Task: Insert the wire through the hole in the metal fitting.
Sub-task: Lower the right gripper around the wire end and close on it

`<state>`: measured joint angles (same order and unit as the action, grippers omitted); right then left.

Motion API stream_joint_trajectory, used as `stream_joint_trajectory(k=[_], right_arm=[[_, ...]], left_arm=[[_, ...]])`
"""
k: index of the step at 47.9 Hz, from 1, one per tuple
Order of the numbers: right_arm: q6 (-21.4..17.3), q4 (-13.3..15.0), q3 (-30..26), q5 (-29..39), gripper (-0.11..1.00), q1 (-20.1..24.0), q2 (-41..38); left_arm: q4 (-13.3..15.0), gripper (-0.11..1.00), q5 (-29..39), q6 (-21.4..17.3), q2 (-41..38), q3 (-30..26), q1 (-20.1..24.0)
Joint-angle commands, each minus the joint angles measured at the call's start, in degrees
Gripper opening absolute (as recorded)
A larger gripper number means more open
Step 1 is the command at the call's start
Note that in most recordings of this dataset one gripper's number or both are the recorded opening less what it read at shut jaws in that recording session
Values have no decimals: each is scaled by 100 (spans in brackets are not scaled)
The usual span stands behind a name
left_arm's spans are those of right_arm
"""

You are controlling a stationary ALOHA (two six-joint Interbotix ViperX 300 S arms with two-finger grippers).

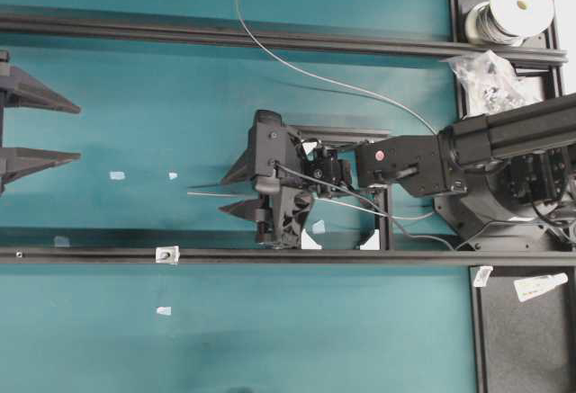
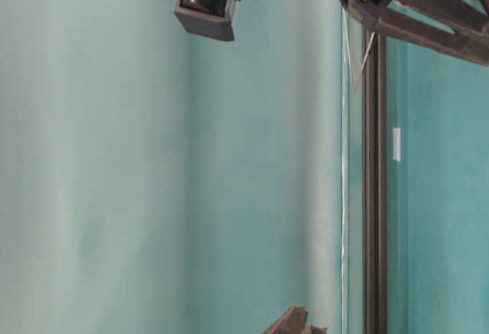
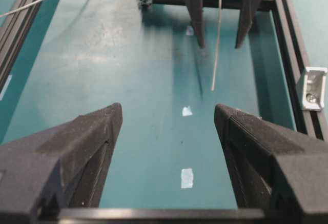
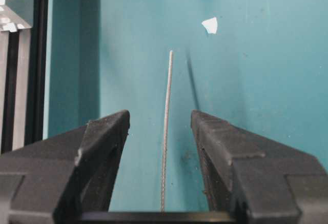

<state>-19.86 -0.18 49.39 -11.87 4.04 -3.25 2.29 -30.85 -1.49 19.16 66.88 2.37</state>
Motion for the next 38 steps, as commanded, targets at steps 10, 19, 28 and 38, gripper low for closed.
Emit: stream_joint_trajectory(k=[10,19,28,38], right_arm=[[-18,-18,-53,-44,61,18,18],[-18,-18,-53,-53,61,18,-35],[-9,-18,-79,-53,58,18,-62],[0,-18,-53,-132,15,18,-62]], left_arm=[[0,95,-26,9,26,-35,9],[0,95,-26,9,26,-35,18],[0,95,-26,9,35,-35,18],[0,95,-26,9,26,-35,18]])
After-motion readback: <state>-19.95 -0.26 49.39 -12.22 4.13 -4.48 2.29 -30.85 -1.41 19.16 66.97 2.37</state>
